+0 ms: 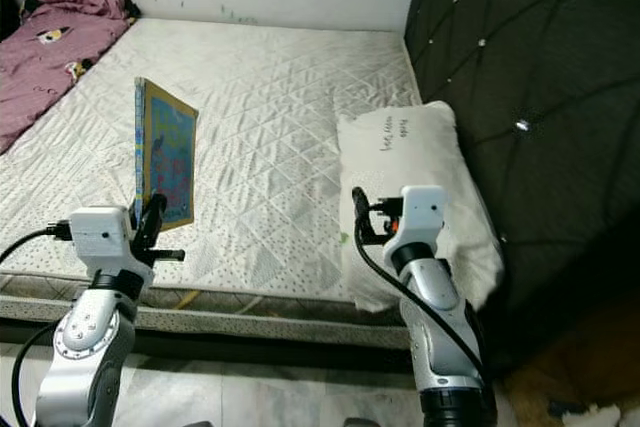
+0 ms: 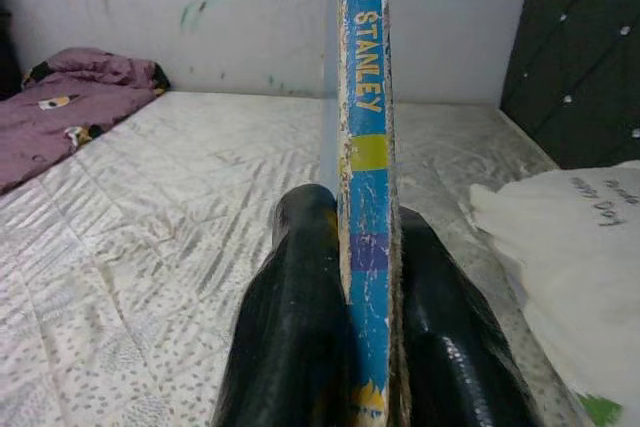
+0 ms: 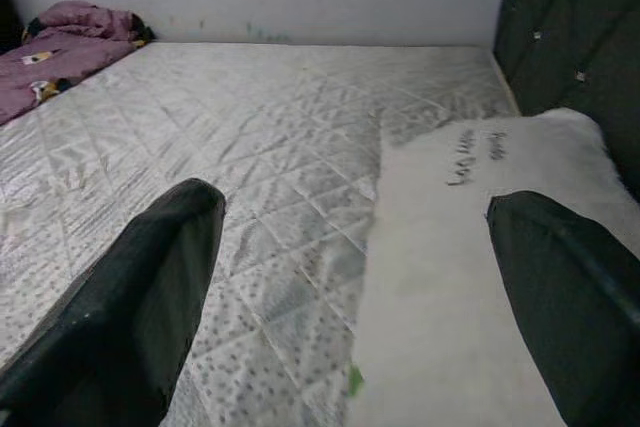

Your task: Clean up the room

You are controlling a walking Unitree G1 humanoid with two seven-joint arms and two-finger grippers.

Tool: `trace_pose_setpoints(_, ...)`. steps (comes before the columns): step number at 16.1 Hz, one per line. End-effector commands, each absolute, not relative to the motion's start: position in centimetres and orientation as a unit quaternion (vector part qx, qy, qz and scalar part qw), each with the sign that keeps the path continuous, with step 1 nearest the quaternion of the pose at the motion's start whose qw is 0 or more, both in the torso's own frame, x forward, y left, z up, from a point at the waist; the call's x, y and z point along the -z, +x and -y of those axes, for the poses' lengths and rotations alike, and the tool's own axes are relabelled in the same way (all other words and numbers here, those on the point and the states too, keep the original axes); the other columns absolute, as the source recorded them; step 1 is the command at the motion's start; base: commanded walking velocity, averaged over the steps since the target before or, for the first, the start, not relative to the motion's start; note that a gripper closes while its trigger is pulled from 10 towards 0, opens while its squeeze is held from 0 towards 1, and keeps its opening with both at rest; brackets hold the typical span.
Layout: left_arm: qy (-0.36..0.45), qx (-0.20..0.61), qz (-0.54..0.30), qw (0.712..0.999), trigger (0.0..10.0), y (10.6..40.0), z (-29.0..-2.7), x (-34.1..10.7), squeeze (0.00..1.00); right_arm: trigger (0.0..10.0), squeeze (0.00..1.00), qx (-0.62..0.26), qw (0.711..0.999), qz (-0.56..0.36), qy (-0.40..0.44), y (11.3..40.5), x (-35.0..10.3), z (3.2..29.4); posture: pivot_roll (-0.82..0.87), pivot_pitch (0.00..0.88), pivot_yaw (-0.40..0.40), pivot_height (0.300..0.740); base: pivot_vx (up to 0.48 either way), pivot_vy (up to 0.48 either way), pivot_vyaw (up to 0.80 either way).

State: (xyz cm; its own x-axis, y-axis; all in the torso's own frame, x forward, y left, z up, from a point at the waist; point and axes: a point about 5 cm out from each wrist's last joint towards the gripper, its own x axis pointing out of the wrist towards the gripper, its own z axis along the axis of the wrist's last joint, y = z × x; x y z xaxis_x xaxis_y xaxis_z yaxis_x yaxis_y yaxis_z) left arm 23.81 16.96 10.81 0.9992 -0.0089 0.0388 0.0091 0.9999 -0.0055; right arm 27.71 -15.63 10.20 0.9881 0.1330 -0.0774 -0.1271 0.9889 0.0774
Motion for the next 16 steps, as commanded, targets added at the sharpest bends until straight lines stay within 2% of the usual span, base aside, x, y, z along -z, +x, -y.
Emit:
trace_pose_setpoints(1, -0.002, 0.006, 0.042, 0.999, 10.0, 24.25, -17.14, -11.88, 0.00, 10.0, 0.00, -0.071, 0.996, -0.038, 0.034, 28.00, -10.57, 15.51, -0.08, 0.000, 0.002, 0.740, 0.337, 0.000, 0.00)
trace_pose_setpoints(6, -0.003, 0.011, 0.037, 0.999, 10.0, 24.32, -17.01, -11.80, 0.00, 10.0, 0.00, -0.069, 0.996, -0.037, 0.033, 28.00, -10.63, 15.56, -0.08, 0.000, 0.003, 0.740, 0.299, 0.000, 0.00)
trace_pose_setpoints(12, -0.023, -0.007, 0.015, 1.000, 10.0, 24.64, -16.62, -11.36, 0.00, 10.0, 0.00, -0.064, 0.997, -0.046, 0.026, 27.95, -10.50, 15.98, -0.09, 0.000, -0.005, 0.740, 0.000, 0.000, 0.00)
trace_pose_setpoints(16, -0.043, 0.008, 0.021, 0.999, 10.0, 24.52, -16.62, -11.37, 0.00, 10.0, 0.00, -0.064, 0.996, -0.050, 0.024, 27.90, -10.49, 16.11, -0.09, 0.000, -0.012, 0.740, 0.000, 0.000, -0.80)
